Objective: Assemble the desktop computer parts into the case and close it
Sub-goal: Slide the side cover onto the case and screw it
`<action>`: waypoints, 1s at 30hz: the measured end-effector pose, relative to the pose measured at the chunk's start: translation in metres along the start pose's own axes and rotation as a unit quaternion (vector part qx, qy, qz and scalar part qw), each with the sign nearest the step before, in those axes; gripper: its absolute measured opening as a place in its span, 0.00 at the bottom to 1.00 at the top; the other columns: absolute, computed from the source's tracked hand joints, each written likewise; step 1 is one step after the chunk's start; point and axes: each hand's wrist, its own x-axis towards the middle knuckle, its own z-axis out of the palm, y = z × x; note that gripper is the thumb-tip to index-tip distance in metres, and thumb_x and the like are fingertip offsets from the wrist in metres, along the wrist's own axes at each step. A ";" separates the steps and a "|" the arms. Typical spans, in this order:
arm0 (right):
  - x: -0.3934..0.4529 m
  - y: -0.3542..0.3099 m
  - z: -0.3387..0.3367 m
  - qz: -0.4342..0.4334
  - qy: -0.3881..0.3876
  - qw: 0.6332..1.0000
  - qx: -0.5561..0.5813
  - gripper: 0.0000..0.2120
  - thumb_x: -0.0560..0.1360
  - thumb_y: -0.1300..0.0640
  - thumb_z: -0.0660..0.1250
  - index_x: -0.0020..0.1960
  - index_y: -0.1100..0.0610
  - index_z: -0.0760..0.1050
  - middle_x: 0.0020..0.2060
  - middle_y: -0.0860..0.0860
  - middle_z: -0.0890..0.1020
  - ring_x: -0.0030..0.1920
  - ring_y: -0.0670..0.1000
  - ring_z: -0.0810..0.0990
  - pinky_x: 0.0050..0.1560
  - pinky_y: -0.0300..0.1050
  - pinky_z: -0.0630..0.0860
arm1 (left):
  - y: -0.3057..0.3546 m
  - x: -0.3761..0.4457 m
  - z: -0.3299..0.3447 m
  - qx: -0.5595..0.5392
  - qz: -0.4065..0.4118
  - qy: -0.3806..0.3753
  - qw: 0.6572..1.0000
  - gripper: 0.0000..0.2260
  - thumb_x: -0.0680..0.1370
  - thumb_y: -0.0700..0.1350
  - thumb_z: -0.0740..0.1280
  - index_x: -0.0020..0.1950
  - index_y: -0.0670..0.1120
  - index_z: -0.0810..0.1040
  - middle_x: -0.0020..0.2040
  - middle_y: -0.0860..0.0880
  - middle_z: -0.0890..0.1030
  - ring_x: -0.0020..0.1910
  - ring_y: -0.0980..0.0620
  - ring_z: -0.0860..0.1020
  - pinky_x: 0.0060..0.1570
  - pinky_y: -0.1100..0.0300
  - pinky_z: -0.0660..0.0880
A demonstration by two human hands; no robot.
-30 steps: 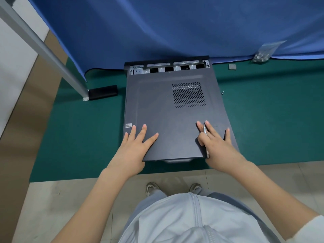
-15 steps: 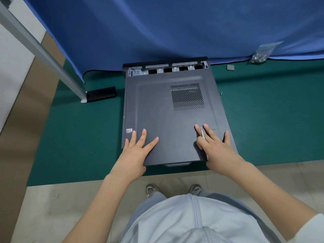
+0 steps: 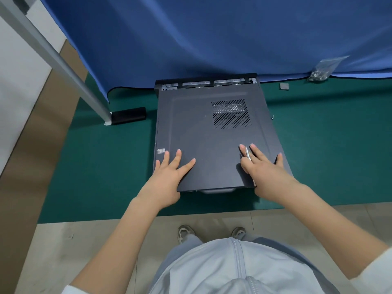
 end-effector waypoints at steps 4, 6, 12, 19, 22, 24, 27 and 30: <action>-0.007 0.002 0.007 -0.002 -0.011 1.000 0.011 0.21 0.71 0.68 0.63 0.50 0.50 0.55 0.76 0.45 0.35 0.76 0.51 0.35 0.65 0.75 0.52 | 0.005 -0.006 0.009 0.006 0.002 0.001 1.000 0.46 0.73 0.38 0.67 0.77 0.59 0.38 0.78 0.47 0.37 0.76 0.38 0.38 0.73 0.43 0.43; -0.007 0.000 0.012 -0.003 -0.001 1.000 0.009 0.20 0.71 0.64 0.65 0.52 0.51 0.57 0.76 0.46 0.35 0.76 0.51 0.36 0.66 0.73 0.54 | 0.009 -0.008 0.014 -0.001 -0.012 0.018 1.000 0.45 0.74 0.38 0.67 0.77 0.59 0.40 0.78 0.47 0.36 0.76 0.39 0.37 0.73 0.45 0.41; -0.006 0.012 0.016 -0.007 0.014 1.000 -0.012 0.21 0.70 0.62 0.65 0.57 0.54 0.57 0.77 0.50 0.37 0.76 0.56 0.36 0.70 0.67 0.53 | 0.016 -0.011 0.021 0.028 -0.035 0.043 0.998 0.46 0.74 0.36 0.66 0.76 0.59 0.35 0.77 0.46 0.34 0.75 0.37 0.37 0.74 0.48 0.42; -0.011 0.020 0.008 0.023 -0.028 0.999 -0.002 0.21 0.70 0.67 0.62 0.56 0.53 0.56 0.75 0.44 0.33 0.76 0.54 0.34 0.64 0.71 0.63 | 0.015 -0.014 0.010 0.001 -0.038 0.024 0.999 0.45 0.74 0.30 0.64 0.77 0.61 0.42 0.78 0.47 0.39 0.77 0.39 0.42 0.75 0.51 0.50; -0.014 0.021 0.006 0.024 -0.038 0.999 0.002 0.22 0.70 0.66 0.61 0.56 0.52 0.56 0.75 0.43 0.33 0.76 0.53 0.34 0.63 0.70 0.65 | 0.010 -0.017 0.004 0.001 -0.033 0.013 0.999 0.44 0.74 0.32 0.64 0.77 0.62 0.42 0.78 0.48 0.41 0.77 0.39 0.44 0.74 0.51 0.56; -0.017 0.022 0.006 0.027 -0.046 0.999 0.003 0.21 0.70 0.67 0.61 0.56 0.51 0.56 0.75 0.43 0.32 0.76 0.53 0.34 0.64 0.70 0.64 | 0.012 -0.019 0.003 0.006 -0.030 0.008 0.999 0.44 0.74 0.32 0.64 0.77 0.62 0.42 0.78 0.48 0.41 0.77 0.38 0.45 0.72 0.52 0.60; -0.018 0.020 0.010 0.038 -0.048 0.998 -0.006 0.22 0.71 0.68 0.61 0.58 0.53 0.57 0.75 0.44 0.32 0.76 0.54 0.34 0.65 0.71 0.62 | 0.020 -0.021 0.006 0.024 -0.029 -0.010 0.999 0.44 0.74 0.32 0.63 0.77 0.60 0.41 0.78 0.46 0.40 0.76 0.37 0.46 0.70 0.51 0.63; -0.015 0.014 0.014 0.046 -0.031 0.998 -0.027 0.27 0.71 0.70 0.60 0.65 0.54 0.56 0.75 0.47 0.32 0.76 0.57 0.35 0.64 0.71 0.63 | 0.019 -0.018 0.009 0.031 -0.028 -0.016 0.999 0.44 0.74 0.32 0.63 0.77 0.60 0.40 0.78 0.46 0.40 0.76 0.36 0.45 0.72 0.50 0.59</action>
